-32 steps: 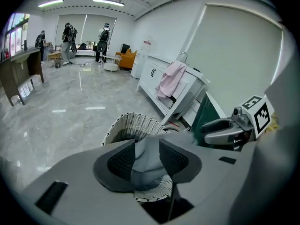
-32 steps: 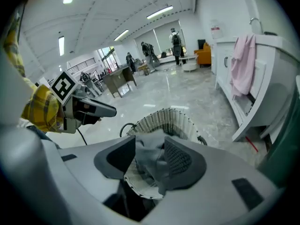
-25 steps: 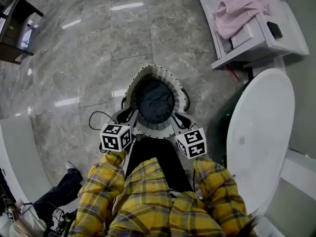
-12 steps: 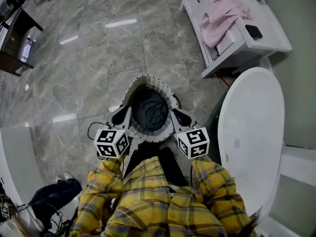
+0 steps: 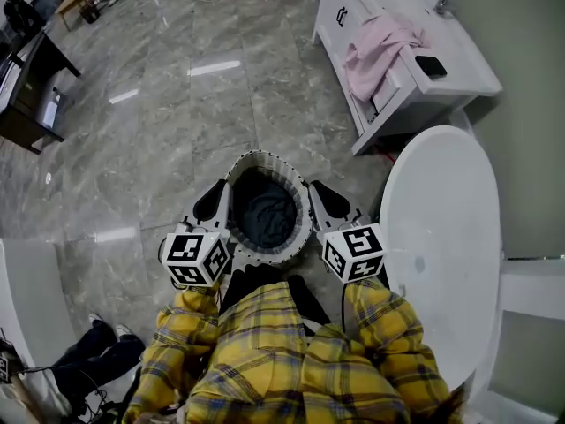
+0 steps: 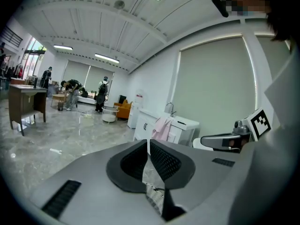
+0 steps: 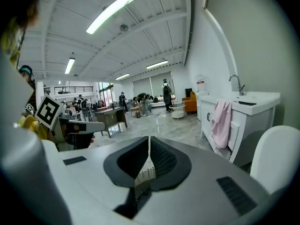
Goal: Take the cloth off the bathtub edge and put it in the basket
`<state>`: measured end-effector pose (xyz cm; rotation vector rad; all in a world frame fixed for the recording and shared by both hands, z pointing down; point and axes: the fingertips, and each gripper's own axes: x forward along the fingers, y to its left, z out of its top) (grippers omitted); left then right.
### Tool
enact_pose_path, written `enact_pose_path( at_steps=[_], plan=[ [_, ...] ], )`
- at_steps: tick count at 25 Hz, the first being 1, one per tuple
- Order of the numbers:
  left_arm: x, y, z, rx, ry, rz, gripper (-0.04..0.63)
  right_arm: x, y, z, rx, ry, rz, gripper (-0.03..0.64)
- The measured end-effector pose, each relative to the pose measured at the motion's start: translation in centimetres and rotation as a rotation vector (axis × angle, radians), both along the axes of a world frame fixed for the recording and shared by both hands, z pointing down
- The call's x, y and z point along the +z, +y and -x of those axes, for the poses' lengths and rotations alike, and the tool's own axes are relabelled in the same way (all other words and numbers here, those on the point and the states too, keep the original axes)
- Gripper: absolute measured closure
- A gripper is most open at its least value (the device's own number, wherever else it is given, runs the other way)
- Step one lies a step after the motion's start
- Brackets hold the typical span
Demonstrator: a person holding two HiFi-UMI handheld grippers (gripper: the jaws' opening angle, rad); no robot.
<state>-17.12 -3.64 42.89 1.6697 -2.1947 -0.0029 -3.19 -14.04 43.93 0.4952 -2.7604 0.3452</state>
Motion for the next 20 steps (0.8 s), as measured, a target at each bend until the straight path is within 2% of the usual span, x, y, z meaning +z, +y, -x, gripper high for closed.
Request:
enact_pose_path(
  at_steps=[6, 12, 20],
  plan=[
    [-3.7, -0.1, 0.2, -0.036, -0.046, -0.069, 0.563, -3.6, -0.3, -0.4, 0.044, -0.092, 0.034, 0.583],
    [-6.4, 0.1, -0.2, -0.033, -0.097, -0.098, 0.563, -5.8, 0.0, -0.4, 0.052, -0.143, 0.064, 0.584],
    [-6.2, 1.4, -0.5, -0.067, -0.076, -0.102, 0.563, -6.0, 0.7, -1.3, 0.06, -0.133, 0.029, 0.591]
  ],
)
